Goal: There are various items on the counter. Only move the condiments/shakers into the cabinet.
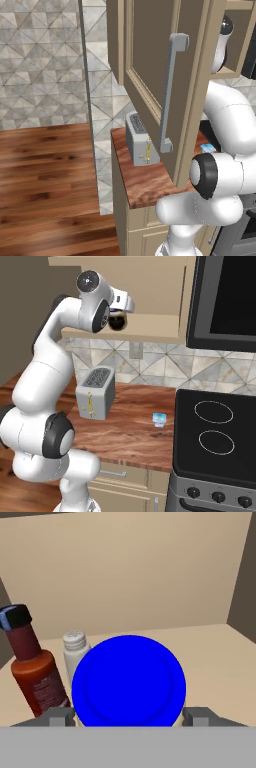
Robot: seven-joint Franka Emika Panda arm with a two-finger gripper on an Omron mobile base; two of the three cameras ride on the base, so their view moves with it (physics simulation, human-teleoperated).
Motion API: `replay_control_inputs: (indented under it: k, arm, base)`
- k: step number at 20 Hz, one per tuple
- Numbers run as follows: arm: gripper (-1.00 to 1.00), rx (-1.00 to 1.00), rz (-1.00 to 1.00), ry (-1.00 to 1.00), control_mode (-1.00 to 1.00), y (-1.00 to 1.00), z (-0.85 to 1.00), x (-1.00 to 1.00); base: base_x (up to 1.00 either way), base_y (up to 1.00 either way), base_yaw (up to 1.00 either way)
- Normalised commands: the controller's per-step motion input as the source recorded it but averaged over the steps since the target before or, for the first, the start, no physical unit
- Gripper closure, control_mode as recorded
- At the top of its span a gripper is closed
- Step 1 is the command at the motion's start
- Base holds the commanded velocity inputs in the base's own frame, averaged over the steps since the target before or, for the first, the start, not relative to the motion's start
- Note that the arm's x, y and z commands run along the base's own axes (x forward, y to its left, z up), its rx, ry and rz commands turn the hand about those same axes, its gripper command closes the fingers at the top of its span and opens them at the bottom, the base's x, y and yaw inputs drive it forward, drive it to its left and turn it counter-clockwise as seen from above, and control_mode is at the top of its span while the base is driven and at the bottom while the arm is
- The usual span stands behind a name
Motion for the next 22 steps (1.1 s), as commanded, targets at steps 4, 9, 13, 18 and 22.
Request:
replay_control_inputs:
  k: [4,9,13,18,22]
  arm:
    - [1.00,0.00,0.00,0.00,-1.00,0.00,0.00,0.39]
    - [1.00,0.00,0.00,0.00,-1.00,0.00,0.00,0.17]
    - [1.00,0.00,0.00,0.00,-1.00,0.00,0.00,0.04]
    - [1.00,0.00,0.00,0.00,-1.00,0.00,0.00,0.05]
    - [1.00,0.00,0.00,0.00,-1.00,0.00,0.00,0.20]
  base:
    - [0.00,0.00,0.00]
    - [0.00,0.00,0.00]
    - [0.00,0.00,0.00]
    - [0.00,0.00,0.00]
    - [0.00,0.00,0.00]
